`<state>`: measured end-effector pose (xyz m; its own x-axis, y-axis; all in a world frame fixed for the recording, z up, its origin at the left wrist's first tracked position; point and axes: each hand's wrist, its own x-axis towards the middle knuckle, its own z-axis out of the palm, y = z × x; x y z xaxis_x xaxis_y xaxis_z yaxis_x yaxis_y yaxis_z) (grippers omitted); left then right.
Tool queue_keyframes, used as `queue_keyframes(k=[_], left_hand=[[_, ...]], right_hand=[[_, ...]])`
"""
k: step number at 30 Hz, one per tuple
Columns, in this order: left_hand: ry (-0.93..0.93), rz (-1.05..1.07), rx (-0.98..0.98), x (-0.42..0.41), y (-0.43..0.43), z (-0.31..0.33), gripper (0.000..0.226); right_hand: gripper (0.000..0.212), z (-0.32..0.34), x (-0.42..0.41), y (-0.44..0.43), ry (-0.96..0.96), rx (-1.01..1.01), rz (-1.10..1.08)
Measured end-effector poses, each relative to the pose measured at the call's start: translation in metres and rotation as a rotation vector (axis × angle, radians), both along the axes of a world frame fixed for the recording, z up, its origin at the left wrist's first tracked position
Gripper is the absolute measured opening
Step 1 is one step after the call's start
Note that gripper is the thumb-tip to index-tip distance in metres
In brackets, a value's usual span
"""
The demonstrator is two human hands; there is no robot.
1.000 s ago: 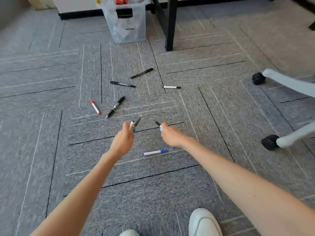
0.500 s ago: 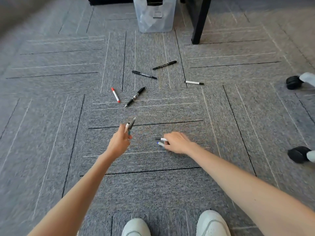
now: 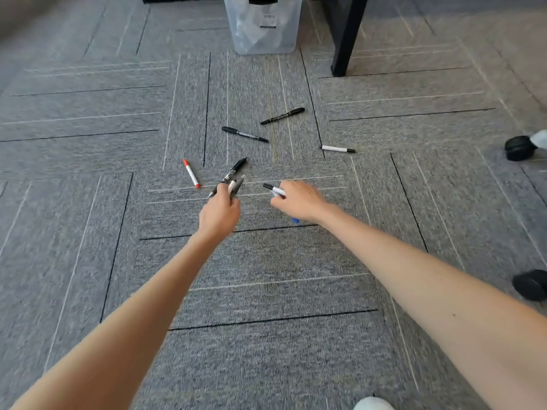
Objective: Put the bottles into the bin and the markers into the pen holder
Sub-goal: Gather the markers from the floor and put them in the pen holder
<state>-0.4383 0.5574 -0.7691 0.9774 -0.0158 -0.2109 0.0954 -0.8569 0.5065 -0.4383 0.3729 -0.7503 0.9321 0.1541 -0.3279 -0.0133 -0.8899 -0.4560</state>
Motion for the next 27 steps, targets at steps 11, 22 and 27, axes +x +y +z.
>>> queue_keyframes(k=[11, 22, 27], left_hand=[[-0.073, 0.104, 0.246, 0.084, -0.012, -0.031, 0.028], [-0.153, 0.081, 0.252, 0.098, 0.019, -0.047, 0.026], [-0.182, 0.343, 0.115, 0.105, 0.057, -0.042, 0.024]], right_hand=[[0.021, -0.027, 0.027, 0.004, 0.072, 0.146, -0.134], [0.021, -0.04, 0.06, 0.031, 0.127, 0.17, -0.097], [0.02, -0.043, 0.08, 0.051, 0.189, 0.266, -0.074]])
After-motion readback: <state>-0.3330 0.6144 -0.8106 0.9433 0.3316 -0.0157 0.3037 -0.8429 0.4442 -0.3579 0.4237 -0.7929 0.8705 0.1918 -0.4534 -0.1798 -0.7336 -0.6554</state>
